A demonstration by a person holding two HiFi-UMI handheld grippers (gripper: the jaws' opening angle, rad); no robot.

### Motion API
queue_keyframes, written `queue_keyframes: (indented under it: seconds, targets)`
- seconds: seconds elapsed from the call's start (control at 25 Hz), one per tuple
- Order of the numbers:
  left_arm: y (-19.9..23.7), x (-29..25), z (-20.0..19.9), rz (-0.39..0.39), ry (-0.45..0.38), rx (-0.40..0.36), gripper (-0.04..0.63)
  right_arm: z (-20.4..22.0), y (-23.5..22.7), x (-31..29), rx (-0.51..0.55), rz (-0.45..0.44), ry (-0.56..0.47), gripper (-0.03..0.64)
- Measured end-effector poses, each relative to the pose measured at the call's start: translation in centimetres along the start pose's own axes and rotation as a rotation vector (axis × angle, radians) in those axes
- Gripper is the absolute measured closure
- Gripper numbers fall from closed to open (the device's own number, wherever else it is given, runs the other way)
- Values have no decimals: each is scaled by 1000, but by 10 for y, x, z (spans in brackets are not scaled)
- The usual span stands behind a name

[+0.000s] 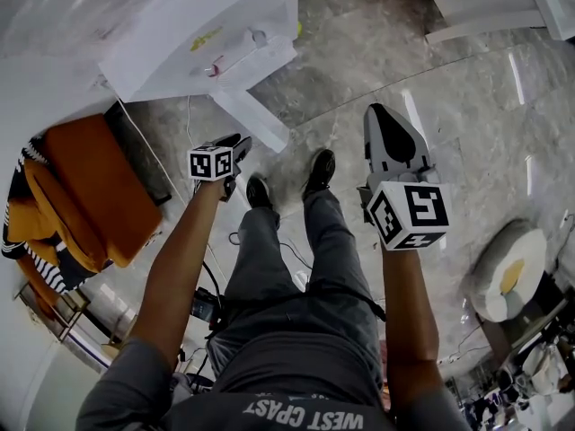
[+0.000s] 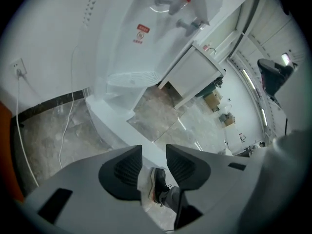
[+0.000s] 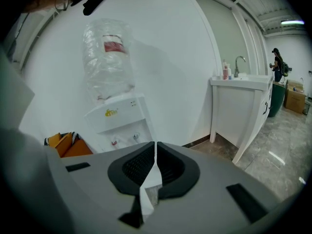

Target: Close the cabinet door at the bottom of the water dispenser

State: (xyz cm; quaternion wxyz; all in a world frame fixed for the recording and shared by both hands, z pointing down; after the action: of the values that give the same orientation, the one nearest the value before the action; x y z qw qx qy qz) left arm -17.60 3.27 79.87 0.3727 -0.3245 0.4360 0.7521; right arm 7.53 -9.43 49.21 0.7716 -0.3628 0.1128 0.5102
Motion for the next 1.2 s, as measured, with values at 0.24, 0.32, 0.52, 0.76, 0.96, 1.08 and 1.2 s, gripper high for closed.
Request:
queue_keyframes:
  seconds: [0.24,0.32,0.52,0.76,0.96,1.08,1.2]
  targets:
    - [12,-31,23,-4,38,48,410,16,-19,-8,-14,25,18,586]
    - [13,-41,27,7,50,55,408,21,-25,-10,-19,34,22,586]
    - [8,-59,29,34,52,71,405,31,-40,-12,-32,54,34,586]
    - [9,-72,22,28,49,68,414,35,-54,-18,-49,69,45,586]
    - [4,-80,11,43,30,51,416,39,-60,-22,-56,75,54,586]
    - [1,-86,0,52,7,53,419,38,-63,-25,-61,78,58,586]
    - [-1,-94,-11,59,-16,56,420,37,-69,-28,-66,85,61,586]
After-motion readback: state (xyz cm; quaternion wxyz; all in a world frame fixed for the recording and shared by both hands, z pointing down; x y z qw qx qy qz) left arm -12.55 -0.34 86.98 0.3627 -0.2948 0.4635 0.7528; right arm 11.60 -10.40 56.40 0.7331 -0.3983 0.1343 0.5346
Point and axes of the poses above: the fingertips, and each gripper's own axes: x backward along the fingers, y to its left, z out of its underside, the point moved 1 cm from there along x, backward along the fingers, and after that the axes turned 15 degrees about -x, right-handed, at the moved point
